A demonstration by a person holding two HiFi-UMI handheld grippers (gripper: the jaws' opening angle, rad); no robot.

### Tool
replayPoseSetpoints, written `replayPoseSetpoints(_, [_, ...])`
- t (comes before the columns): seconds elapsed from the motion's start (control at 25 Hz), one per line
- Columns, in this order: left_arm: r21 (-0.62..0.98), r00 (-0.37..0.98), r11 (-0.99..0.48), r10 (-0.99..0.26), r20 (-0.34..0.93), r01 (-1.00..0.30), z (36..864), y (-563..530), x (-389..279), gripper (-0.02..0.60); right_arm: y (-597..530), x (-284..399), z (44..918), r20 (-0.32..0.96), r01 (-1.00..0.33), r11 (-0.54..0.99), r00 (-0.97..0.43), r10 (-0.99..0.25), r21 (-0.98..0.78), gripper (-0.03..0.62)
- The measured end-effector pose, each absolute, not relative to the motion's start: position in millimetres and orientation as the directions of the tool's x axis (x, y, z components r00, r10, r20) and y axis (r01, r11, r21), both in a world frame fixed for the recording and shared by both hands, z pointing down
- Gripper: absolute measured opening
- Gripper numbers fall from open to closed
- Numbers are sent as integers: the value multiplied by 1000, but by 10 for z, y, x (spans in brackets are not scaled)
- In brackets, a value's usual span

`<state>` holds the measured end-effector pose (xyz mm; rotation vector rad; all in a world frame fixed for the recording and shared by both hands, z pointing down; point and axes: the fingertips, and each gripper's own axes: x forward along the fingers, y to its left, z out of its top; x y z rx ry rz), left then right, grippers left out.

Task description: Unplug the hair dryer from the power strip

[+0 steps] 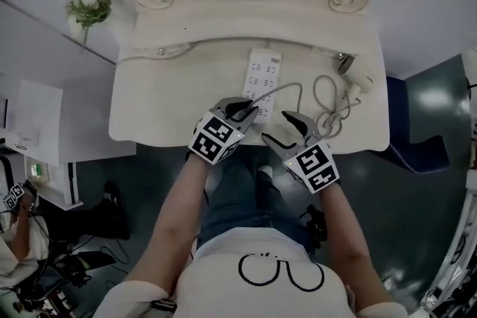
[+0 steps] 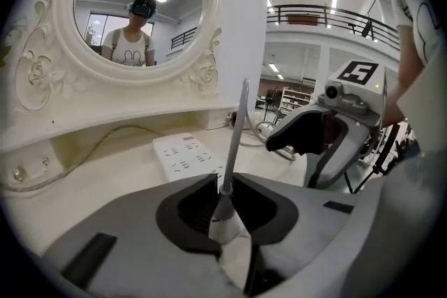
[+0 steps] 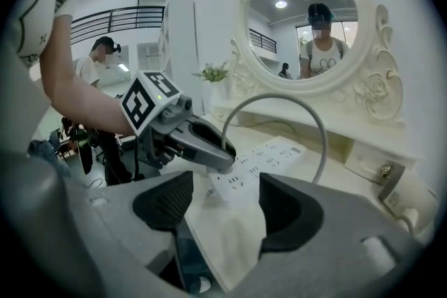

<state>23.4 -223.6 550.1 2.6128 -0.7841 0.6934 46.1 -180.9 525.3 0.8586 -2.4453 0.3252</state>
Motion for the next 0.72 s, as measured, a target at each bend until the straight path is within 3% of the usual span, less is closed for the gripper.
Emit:
replayPoseSetpoints(0.28, [210, 773, -820, -370, 515, -532, 5506, -2246, 236, 58, -1984, 253, 5574, 612, -559, 829, -654, -445, 5, 285])
replayPoseSetpoints(0.52, [241, 784, -818, -349, 513, -522, 5508, -2250, 244, 58, -2062, 176, 5789, 657, -489, 861, -604, -451, 141, 280])
replayPoseSetpoints(0.72, [204, 769, -819, -376, 517, -536, 5482, -2254, 235, 55, -2077, 175, 5790, 663, -491, 858, -594, -456, 151, 273])
